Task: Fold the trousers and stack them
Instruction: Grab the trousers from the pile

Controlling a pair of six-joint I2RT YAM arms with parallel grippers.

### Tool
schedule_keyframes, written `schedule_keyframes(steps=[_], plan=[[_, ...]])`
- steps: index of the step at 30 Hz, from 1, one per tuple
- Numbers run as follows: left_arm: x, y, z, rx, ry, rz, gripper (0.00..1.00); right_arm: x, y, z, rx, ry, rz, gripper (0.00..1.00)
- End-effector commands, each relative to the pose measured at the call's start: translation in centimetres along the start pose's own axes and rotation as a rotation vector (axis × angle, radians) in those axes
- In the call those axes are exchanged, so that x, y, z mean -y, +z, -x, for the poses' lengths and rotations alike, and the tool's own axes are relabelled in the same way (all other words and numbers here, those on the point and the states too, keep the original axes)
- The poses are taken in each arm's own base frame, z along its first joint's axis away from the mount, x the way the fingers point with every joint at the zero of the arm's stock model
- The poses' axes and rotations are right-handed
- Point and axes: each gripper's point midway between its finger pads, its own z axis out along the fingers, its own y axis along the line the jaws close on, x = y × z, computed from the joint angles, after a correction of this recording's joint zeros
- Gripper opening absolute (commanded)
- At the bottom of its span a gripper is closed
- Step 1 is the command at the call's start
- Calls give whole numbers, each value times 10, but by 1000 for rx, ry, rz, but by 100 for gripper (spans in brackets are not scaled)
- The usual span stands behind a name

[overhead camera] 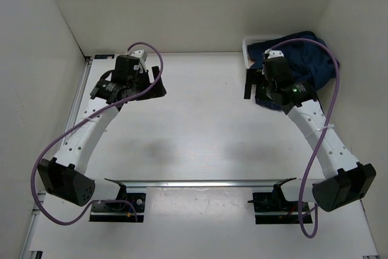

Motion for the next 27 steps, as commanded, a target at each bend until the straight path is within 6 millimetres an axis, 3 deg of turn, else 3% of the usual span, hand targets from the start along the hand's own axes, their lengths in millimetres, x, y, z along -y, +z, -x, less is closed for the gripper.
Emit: schedule_keyframes(steps=[1,5,9,10,12,13,14,16,17,18,19,20,21,25,26,27], plan=[[8,-9,4,27,5,-41,99,11,-5,5,40,21,-52,100],[12,-8,-7,4,16,-56,99,29,-8,12,66,53,-140,100],[20,-14,-14,10,42,-67,99,52,4,24,59,101,-205,98],[24,-14,-16,9,65,-69,99,67,4,35,74,139,-229,90],[22,-15,-18,16,71,-53,99,75,19,43,46,178,-202,67],[26,-16,-20,12,80,-62,99,90,25,51,48,208,-205,19],[29,-14,-26,0,88,-67,99,93,36,65,49,226,-183,0],[33,-11,-30,-19,95,-79,99,103,47,79,52,264,-180,0],[33,-8,-32,-27,101,-73,99,105,60,92,60,273,-192,1],[34,-1,-34,-44,102,-65,99,117,65,97,56,287,-222,21],[31,3,-35,-51,102,-52,99,118,72,100,44,287,-224,49],[34,6,-39,-64,111,-55,99,128,96,94,-6,292,-257,68],[35,12,-39,-77,112,-49,99,131,94,117,38,295,-266,98],[46,26,-49,-121,138,-56,99,185,124,127,3,333,-417,100],[47,28,-47,-123,138,-55,99,194,145,117,-34,347,-439,100],[48,32,-51,-132,147,-49,99,204,144,126,-8,353,-471,100]])
